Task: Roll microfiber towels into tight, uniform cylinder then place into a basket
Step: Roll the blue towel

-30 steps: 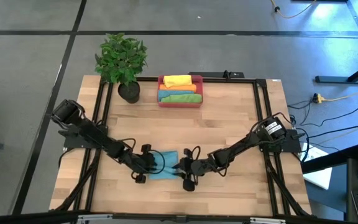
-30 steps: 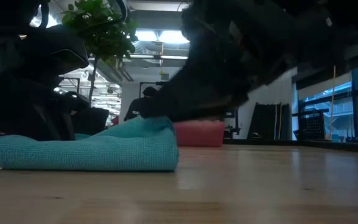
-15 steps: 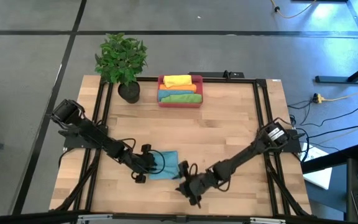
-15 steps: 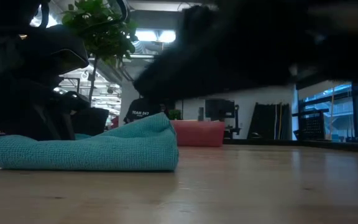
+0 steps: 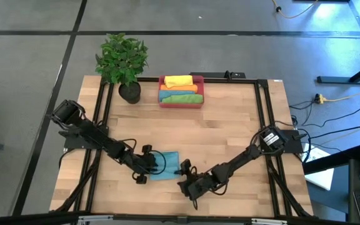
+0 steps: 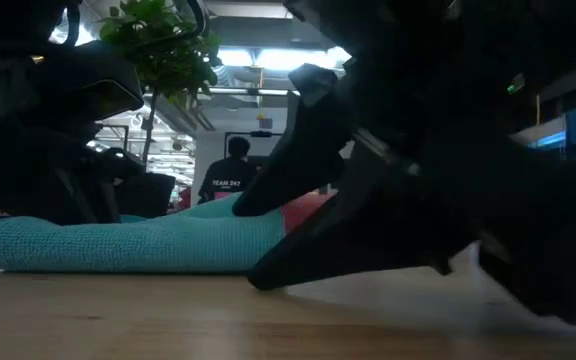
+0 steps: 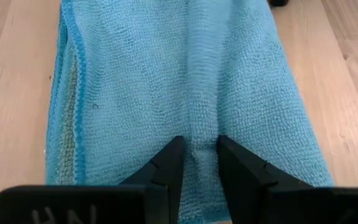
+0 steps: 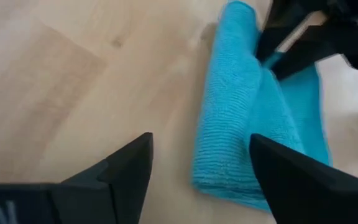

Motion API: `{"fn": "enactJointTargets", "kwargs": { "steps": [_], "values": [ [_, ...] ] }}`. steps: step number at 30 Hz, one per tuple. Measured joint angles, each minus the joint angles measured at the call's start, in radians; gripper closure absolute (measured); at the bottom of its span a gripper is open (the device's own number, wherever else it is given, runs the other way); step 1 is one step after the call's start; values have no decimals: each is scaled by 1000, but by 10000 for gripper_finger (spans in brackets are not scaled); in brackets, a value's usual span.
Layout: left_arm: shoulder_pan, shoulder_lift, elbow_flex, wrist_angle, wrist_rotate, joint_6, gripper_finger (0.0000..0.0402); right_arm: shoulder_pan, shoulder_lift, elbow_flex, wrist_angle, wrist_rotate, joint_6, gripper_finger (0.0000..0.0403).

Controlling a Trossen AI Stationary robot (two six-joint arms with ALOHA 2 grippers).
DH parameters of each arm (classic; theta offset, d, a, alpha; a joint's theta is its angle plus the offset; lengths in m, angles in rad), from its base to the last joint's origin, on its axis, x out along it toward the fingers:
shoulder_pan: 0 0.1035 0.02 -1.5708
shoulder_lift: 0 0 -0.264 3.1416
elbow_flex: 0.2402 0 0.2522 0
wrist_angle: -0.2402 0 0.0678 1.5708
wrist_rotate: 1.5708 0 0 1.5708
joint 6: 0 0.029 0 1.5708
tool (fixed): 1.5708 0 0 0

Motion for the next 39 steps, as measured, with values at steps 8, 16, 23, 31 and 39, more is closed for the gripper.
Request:
{"fn": "enactJointTargets", "kwargs": {
  "steps": [8,16,23,31,39],
  "values": [
    [0,0,-1,0,5,0,312,-45,0,1,-21,42,-55,124],
    [0,0,-1,0,10,18,312,-80,-3,2,-36,-5,-102,135],
    [0,-17,-1,-7,35,15,312,-85,-1,1,-49,-15,-104,225],
    [-16,-88,32,-67,49,58,311,-110,-6,-1,-76,-14,32,381],
    [-40,-178,35,-172,19,38,311,-135,-74,-2,-106,-149,223,389]
  ]
}}
